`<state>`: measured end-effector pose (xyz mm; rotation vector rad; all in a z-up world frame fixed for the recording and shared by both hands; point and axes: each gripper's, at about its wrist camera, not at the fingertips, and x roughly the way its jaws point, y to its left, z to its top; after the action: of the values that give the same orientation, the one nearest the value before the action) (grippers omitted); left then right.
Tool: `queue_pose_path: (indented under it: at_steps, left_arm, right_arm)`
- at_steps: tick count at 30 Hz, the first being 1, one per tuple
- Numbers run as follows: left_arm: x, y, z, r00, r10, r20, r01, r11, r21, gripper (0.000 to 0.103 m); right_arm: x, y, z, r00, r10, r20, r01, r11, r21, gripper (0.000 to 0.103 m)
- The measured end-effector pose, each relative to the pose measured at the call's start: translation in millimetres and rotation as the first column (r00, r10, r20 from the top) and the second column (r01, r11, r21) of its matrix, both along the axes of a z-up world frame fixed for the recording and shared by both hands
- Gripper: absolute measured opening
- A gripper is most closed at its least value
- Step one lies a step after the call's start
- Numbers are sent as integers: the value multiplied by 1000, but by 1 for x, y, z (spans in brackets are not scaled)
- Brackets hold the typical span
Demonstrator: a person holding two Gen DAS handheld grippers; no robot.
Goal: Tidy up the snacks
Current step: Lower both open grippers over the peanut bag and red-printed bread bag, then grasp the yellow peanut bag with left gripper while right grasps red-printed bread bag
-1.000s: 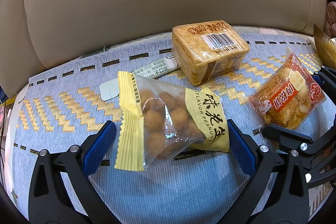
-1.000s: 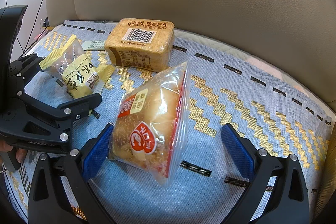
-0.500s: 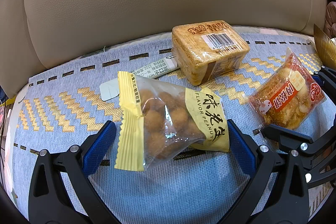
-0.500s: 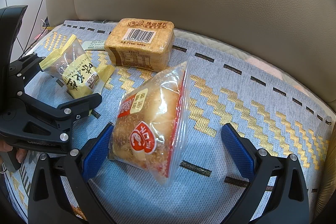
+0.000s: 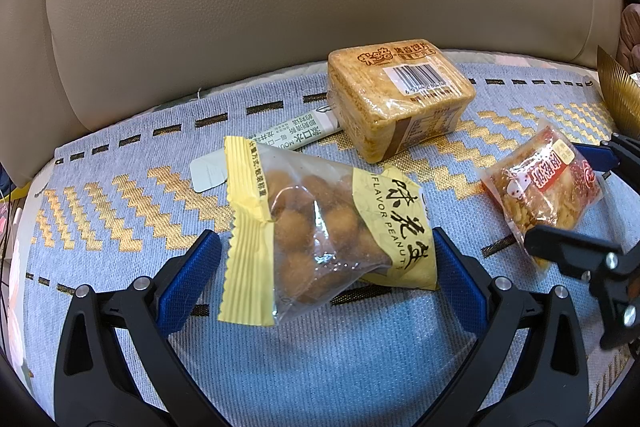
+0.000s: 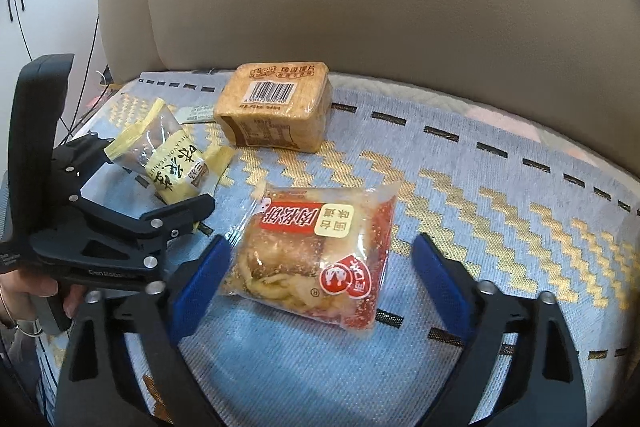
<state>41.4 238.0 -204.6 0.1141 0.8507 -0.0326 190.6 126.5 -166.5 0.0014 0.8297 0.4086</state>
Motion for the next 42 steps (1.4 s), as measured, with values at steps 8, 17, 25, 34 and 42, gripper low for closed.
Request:
queue_pose_path:
  at_steps: [8,17,25,34,42]
  left_arm:
    - [-4,3,4,1000,-4,22,5,1000,-7,97]
    - [-19,-11,11,994,-72,84,69,997,31,45]
    - [-27,-4,21,987,-72,142,74,997,-13,37]
    - [-42,-9,35,983,-102,155,117,989,-89,33]
    - [-43,-13,61,982,-104,155,135,971,-199,33]
  right_arm:
    - [-13,10,5,997,73,35,-73,997,-11,58]
    - [-14,2,7,997,74,26,-74,997,13,57]
    - [-19,-10,9,998,63,18,-64,997,35,56]
    - [-32,-41,19,1000,-3,-1,4,998,68,55]
    - [-36,-66,64,994,-82,66,72,986,149,55]
